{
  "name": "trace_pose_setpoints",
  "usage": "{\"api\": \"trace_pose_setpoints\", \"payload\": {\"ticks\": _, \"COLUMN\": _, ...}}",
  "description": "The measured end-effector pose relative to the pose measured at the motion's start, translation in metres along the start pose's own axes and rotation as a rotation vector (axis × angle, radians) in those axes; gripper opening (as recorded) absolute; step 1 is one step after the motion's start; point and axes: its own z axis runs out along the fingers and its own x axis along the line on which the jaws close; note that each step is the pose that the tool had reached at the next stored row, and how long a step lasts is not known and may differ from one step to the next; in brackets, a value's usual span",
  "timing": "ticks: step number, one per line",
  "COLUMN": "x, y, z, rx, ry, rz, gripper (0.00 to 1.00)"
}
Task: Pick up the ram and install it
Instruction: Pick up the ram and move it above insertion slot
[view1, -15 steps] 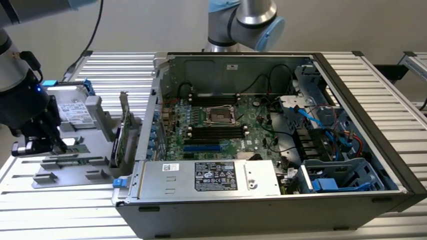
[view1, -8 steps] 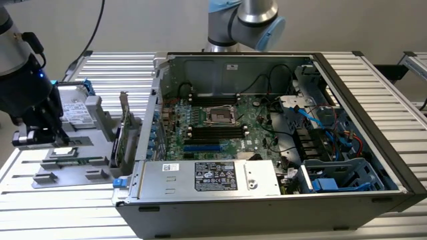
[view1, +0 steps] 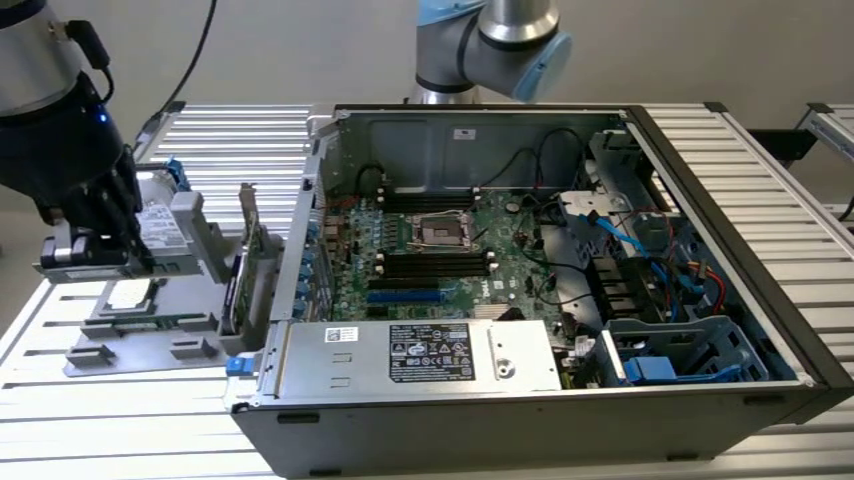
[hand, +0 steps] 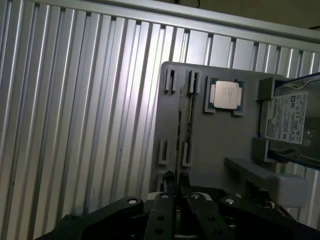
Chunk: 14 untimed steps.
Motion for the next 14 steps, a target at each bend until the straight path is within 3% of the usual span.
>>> {"api": "trace_pose_setpoints", "payload": {"ticks": 14, "x": -0.006, "y": -0.038, "z": -0.0266, "rx": -0.0003, "ry": 0.0001, "rz": 0.0, "gripper": 0.14}}
